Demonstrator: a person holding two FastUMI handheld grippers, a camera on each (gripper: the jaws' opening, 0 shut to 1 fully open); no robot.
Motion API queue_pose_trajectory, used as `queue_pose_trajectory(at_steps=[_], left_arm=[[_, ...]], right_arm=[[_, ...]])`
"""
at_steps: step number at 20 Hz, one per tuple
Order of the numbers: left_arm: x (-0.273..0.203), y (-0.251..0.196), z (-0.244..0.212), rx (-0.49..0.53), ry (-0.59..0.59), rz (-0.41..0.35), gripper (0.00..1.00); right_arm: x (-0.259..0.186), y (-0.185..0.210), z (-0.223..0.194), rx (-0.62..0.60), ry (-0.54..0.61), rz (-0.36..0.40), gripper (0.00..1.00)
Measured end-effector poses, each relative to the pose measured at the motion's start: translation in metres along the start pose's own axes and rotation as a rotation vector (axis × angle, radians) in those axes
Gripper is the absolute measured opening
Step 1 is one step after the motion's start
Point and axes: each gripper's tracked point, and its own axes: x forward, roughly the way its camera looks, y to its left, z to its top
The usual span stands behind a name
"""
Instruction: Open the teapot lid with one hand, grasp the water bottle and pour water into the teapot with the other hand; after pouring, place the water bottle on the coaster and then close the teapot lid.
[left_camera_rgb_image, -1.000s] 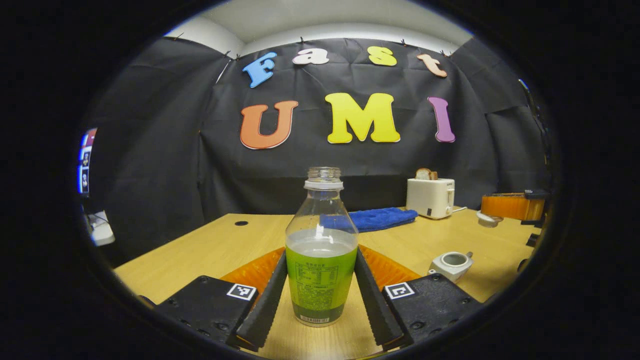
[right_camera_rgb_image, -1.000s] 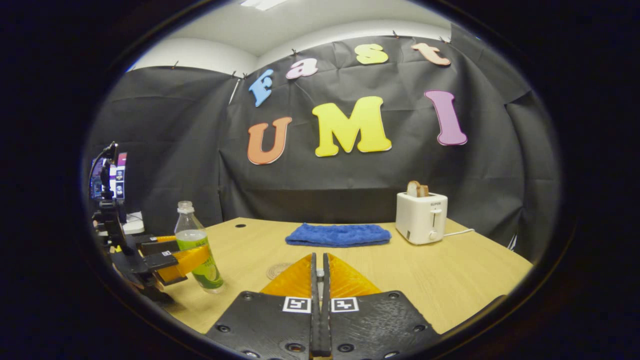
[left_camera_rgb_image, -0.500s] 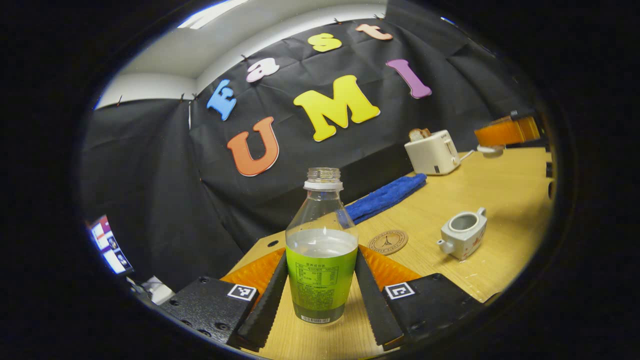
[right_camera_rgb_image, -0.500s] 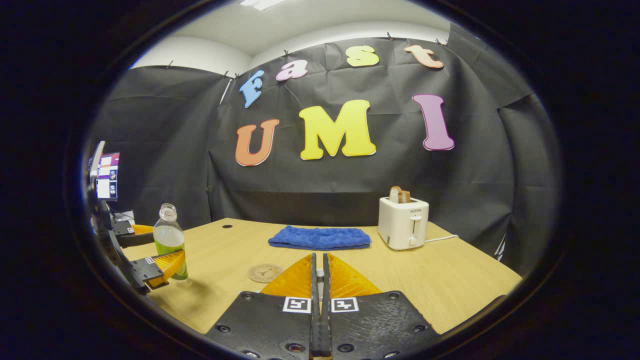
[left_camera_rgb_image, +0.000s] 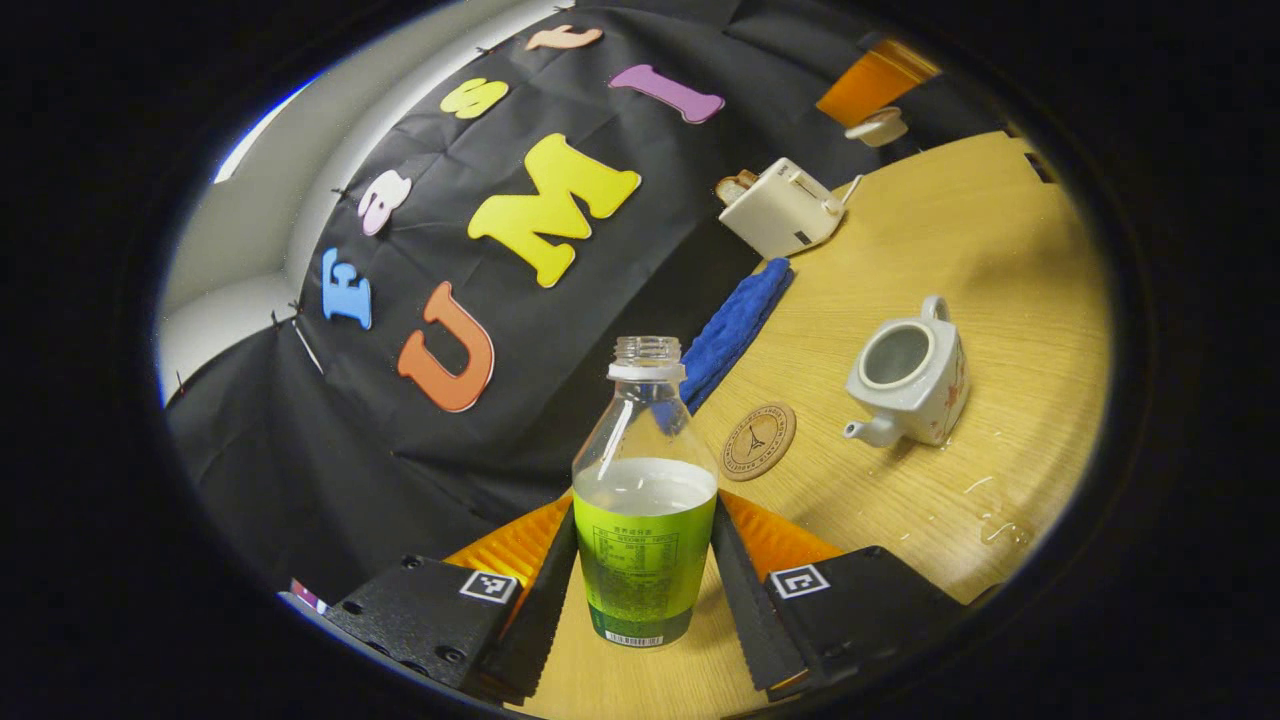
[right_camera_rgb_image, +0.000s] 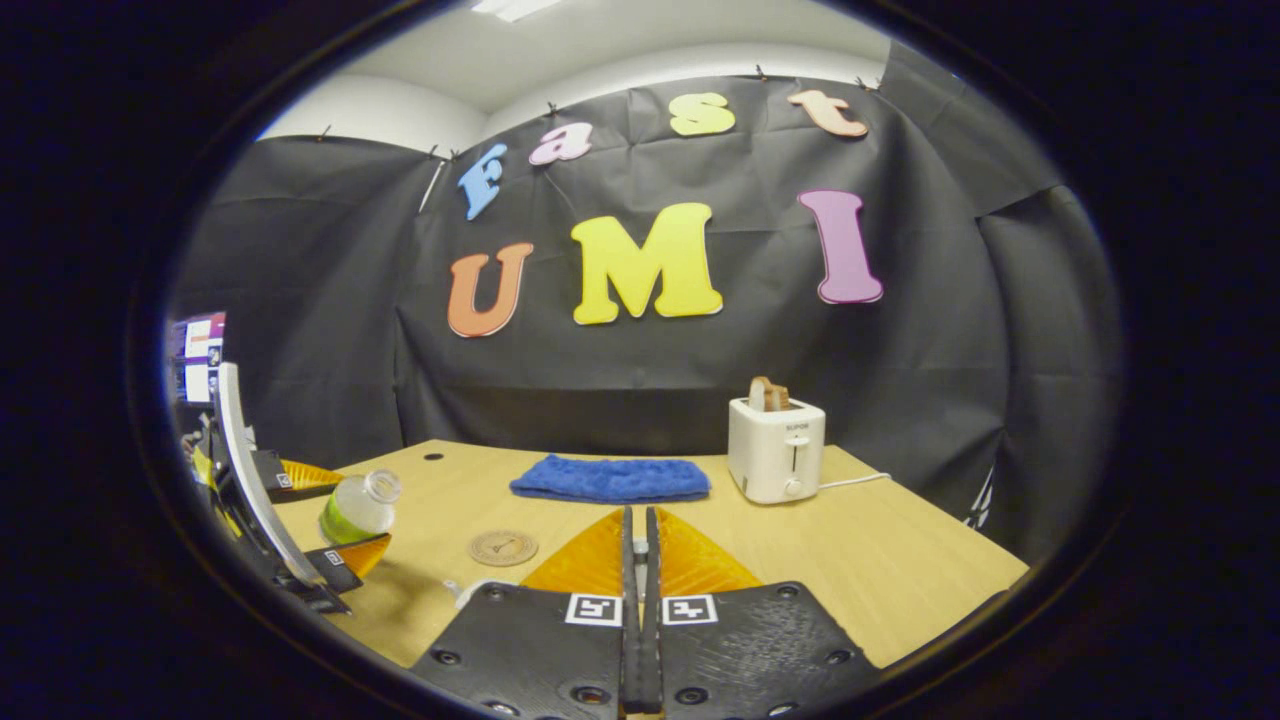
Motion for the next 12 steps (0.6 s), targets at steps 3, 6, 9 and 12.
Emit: queue_pose_trajectory(at_steps=[3,6,9,12], left_arm=[[0.003,-0.004,0.005,0.146,0.022,-0.009,0.76],[0.006,-0.021,0.004,0.309,0.042,-0.048,0.76],[0.008,-0.027,0.008,0.444,0.043,-0.065,0.76],[0.012,-0.027,0.009,0.503,0.070,-0.081,0.76]], right_arm=[[-0.001,-0.008,0.000,0.005,-0.001,-0.011,0.00],[0.000,-0.014,-0.003,0.023,0.013,-0.023,0.00],[0.001,-0.018,-0.001,0.012,0.010,-0.038,0.00],[-0.002,-0.018,0.003,0.001,-0.002,-0.041,0.00]])
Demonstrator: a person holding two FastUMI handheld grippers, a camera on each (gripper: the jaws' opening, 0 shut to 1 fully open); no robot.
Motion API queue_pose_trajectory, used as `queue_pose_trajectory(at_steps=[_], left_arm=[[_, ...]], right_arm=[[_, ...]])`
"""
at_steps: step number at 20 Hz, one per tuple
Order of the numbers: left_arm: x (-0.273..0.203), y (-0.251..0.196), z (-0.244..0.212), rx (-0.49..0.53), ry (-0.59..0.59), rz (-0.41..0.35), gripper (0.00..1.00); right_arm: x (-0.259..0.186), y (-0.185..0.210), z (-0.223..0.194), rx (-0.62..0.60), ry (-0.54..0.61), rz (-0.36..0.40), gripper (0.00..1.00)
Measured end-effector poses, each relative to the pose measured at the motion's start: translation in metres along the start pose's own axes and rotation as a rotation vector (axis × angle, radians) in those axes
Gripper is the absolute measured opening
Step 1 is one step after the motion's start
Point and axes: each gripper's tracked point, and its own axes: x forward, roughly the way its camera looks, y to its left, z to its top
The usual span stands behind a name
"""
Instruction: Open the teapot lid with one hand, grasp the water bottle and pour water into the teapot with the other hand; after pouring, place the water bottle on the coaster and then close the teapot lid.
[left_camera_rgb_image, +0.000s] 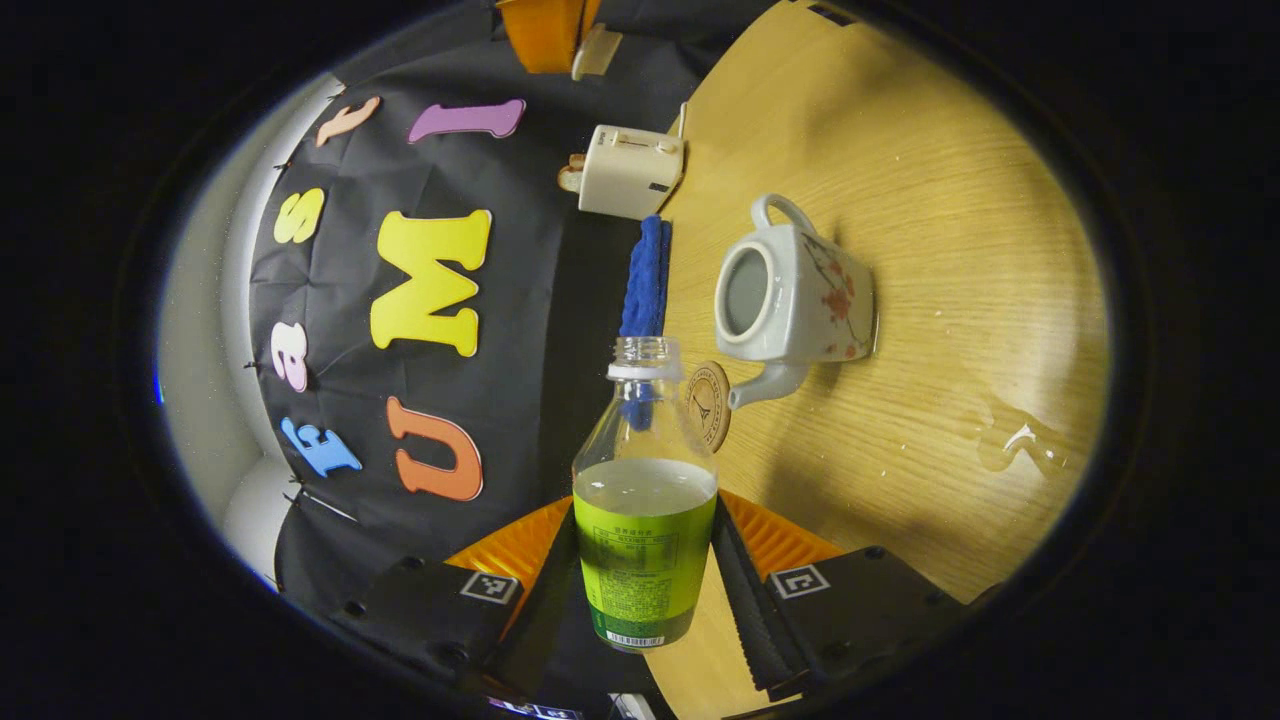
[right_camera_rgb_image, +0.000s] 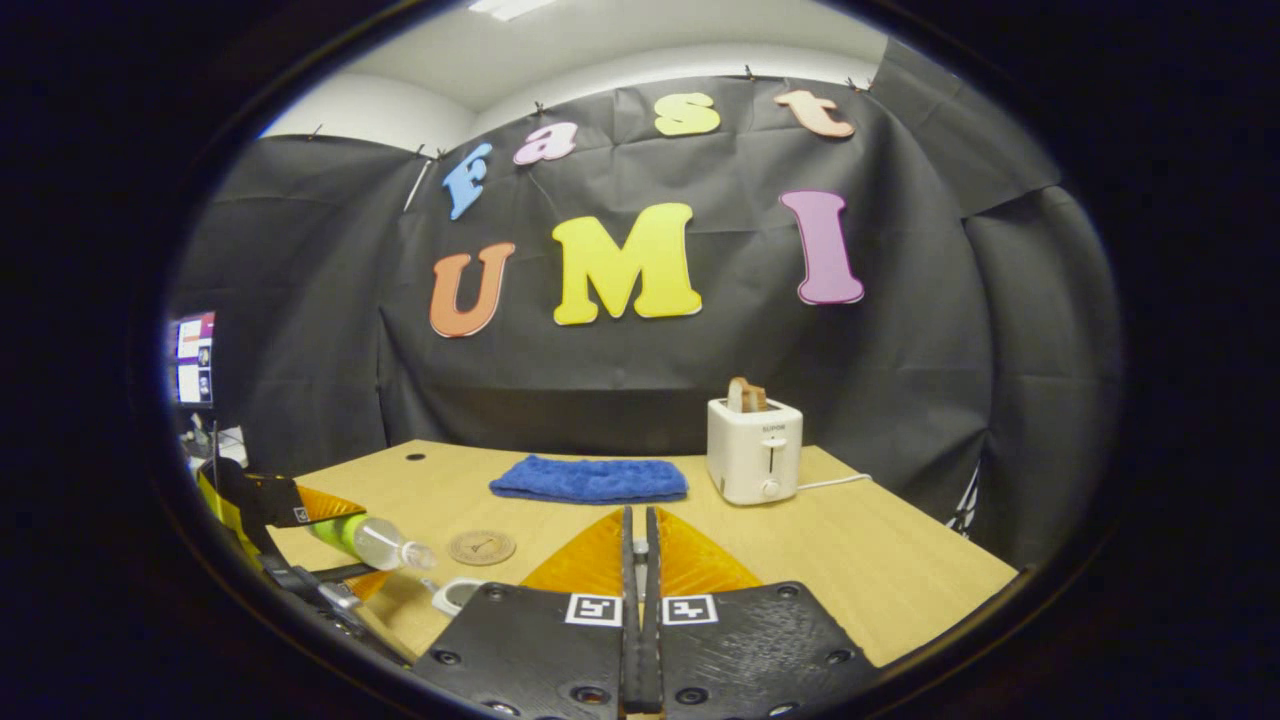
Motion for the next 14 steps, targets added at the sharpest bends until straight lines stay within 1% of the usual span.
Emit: queue_pose_trajectory(at_steps=[5,9,12,14], left_arm=[[-0.004,0.021,0.009,0.158,0.017,0.055,0.76],[-0.009,0.026,0.015,0.283,0.026,0.067,0.76],[-0.014,0.034,0.024,0.372,0.028,0.099,0.76],[-0.015,0.034,0.028,0.414,0.024,0.099,0.76]], right_arm=[[0.001,-0.003,-0.001,-0.002,0.004,-0.001,0.01],[0.002,-0.004,-0.002,0.005,0.013,-0.001,0.00],[0.001,-0.007,-0.001,0.004,0.009,-0.009,0.00],[0.001,-0.009,-0.001,0.009,0.013,-0.009,0.00]])
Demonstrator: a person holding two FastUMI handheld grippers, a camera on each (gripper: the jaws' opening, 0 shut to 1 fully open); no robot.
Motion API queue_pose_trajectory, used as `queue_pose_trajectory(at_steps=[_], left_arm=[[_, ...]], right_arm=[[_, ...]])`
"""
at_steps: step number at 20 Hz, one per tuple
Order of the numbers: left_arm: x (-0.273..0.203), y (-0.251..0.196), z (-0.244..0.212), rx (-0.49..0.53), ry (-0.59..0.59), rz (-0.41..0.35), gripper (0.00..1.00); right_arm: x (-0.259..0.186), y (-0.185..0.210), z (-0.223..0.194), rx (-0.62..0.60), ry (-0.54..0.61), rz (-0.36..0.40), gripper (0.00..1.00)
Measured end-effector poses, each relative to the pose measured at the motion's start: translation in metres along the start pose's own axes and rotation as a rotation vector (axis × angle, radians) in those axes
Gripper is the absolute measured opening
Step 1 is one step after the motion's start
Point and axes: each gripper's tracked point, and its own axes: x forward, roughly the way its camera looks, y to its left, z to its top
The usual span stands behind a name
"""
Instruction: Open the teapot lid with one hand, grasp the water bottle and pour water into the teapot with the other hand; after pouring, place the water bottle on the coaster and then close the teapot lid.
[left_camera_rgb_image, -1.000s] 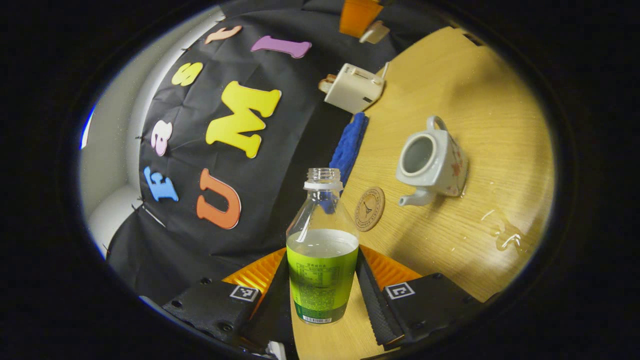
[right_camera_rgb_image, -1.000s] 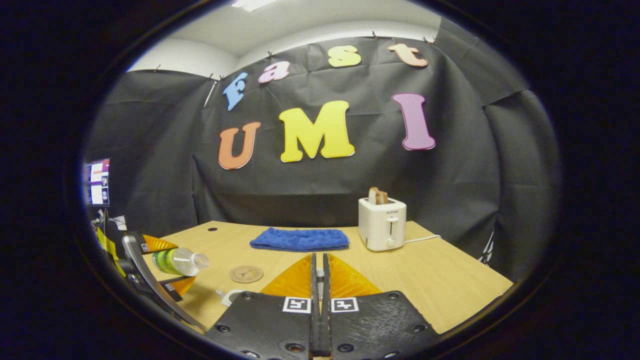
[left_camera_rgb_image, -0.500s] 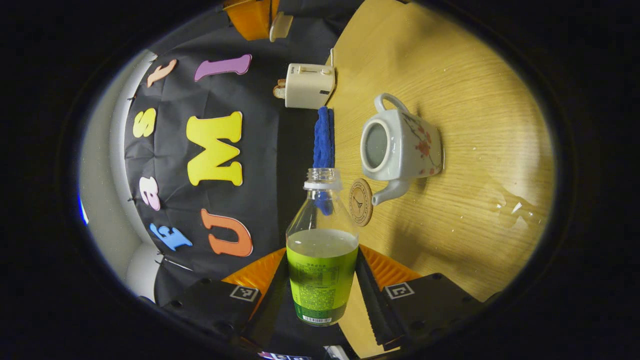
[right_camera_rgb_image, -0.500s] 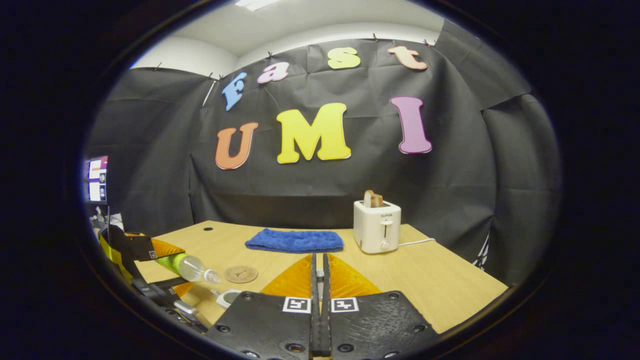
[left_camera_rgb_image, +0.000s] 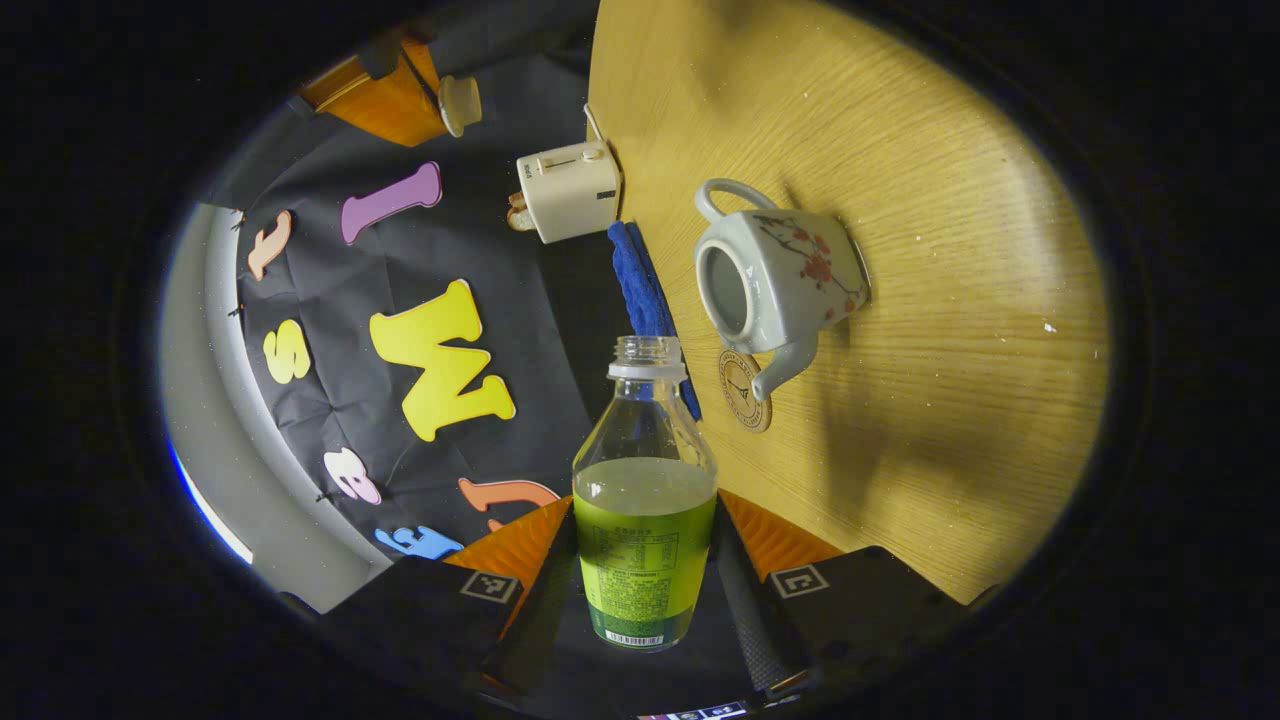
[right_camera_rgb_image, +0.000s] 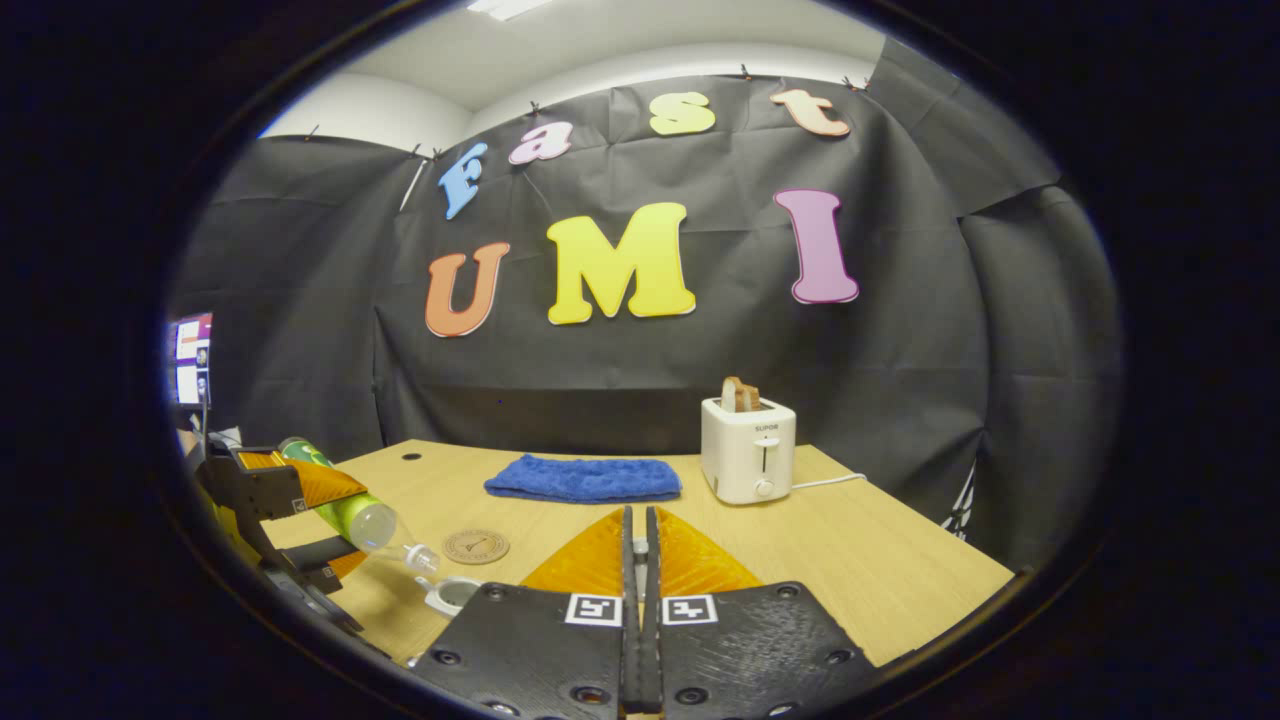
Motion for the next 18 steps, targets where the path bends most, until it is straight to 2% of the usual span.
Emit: queue_pose_trajectory(at_steps=[5,12,13,16,17,18], left_arm=[[0.000,0.009,0.008,0.126,0.003,0.003,0.76],[-0.004,0.018,0.011,0.234,0.027,0.016,0.76],[-0.005,0.022,0.011,0.265,0.032,0.025,0.74],[-0.004,0.026,0.011,0.317,0.041,0.015,0.76],[-0.004,0.029,0.010,0.332,0.048,0.024,0.74],[-0.004,0.030,0.009,0.344,0.053,0.027,0.76]], right_arm=[[0.000,-0.003,0.000,0.009,0.002,-0.003,0.00],[-0.003,-0.002,0.003,0.012,-0.001,0.003,0.00],[-0.003,-0.003,0.002,0.014,0.001,0.005,0.00],[-0.003,-0.003,0.004,0.021,0.001,0.007,0.00],[-0.003,-0.005,0.004,0.023,0.000,0.007,0.00],[-0.003,-0.006,0.004,0.025,-0.001,0.006,0.00]])
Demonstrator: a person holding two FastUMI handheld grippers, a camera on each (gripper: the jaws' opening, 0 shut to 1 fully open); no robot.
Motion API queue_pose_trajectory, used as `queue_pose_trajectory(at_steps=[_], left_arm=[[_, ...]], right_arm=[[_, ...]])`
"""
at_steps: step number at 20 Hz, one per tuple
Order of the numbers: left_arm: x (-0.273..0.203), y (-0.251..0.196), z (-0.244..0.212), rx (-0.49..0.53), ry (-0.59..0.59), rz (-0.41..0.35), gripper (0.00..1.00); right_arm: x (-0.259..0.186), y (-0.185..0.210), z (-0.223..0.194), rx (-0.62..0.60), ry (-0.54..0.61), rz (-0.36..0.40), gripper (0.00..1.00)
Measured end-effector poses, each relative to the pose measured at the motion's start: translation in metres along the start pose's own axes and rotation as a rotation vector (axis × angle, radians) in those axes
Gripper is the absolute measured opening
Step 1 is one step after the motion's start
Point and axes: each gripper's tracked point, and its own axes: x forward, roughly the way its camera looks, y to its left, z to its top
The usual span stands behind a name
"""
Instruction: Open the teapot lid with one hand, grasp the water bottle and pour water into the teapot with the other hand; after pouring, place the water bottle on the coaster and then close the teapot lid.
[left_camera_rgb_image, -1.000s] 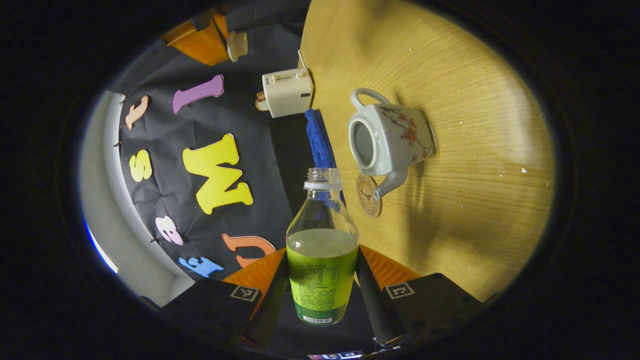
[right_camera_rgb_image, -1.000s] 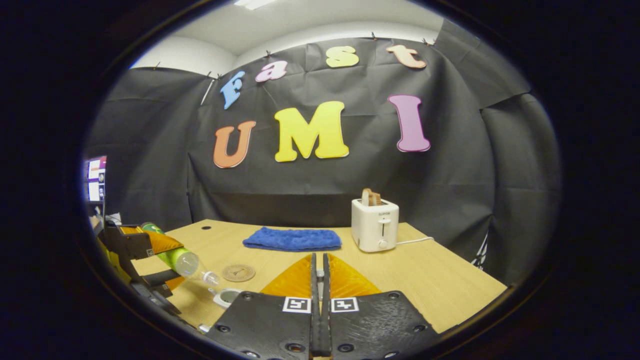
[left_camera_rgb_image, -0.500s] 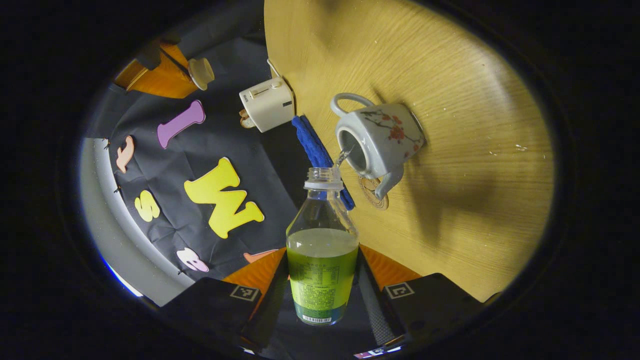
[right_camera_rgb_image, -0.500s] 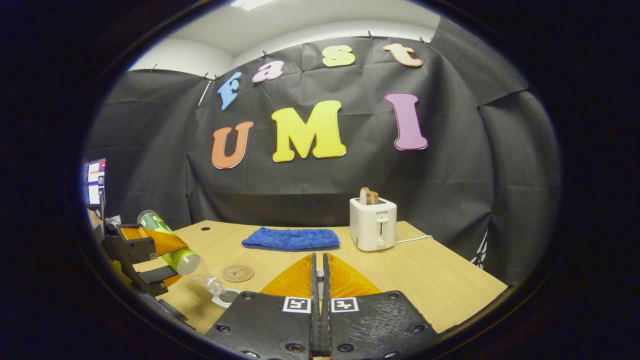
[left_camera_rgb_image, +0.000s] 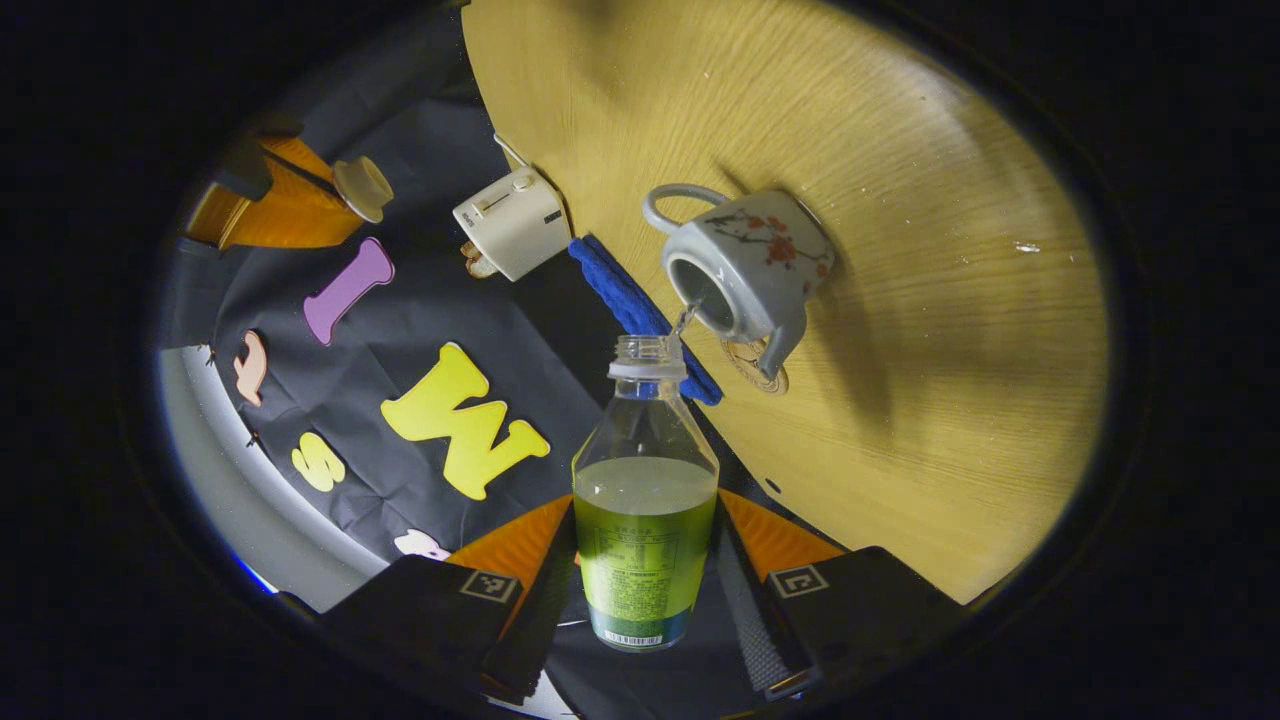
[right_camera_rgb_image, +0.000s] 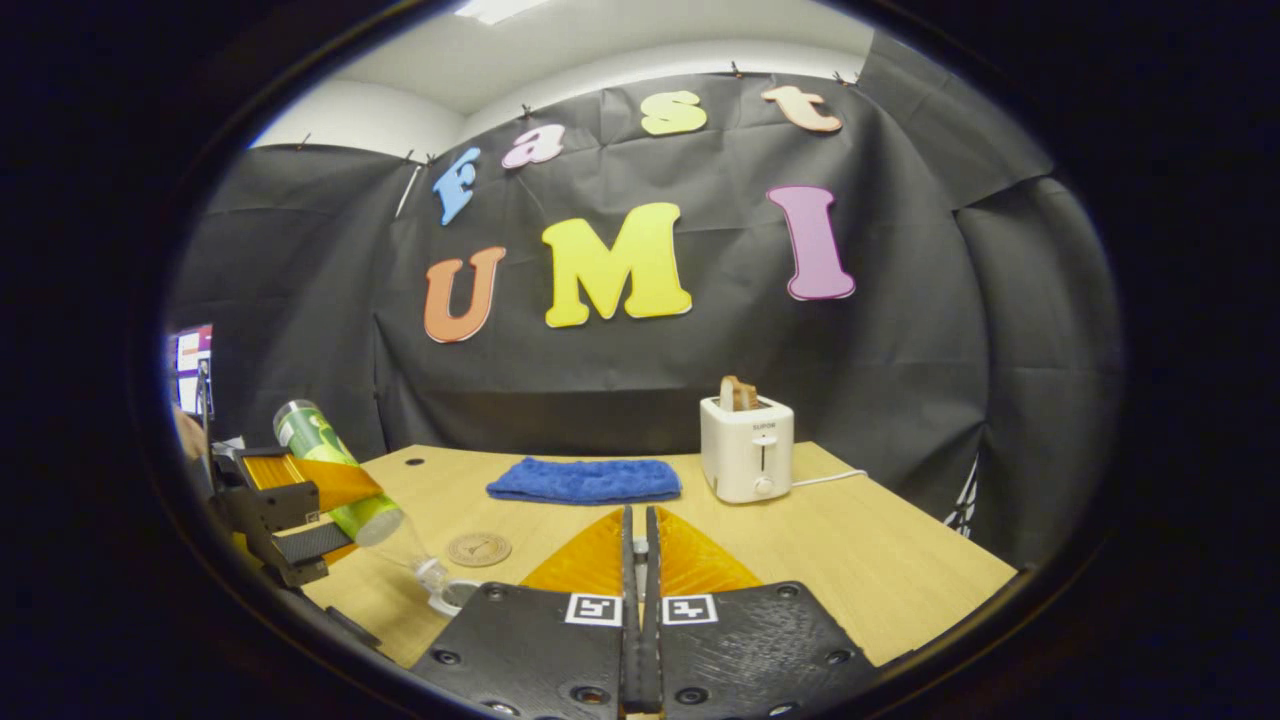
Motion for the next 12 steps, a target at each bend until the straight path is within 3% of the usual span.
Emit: queue_pose_trajectory(at_steps=[12], left_arm=[[-0.0046,0.0059,0.0035,0.086,0.017,-0.017,0.76]], right_arm=[[-0.0007,-0.0094,0.0009,0.018,0.004,-0.013,0.00]])
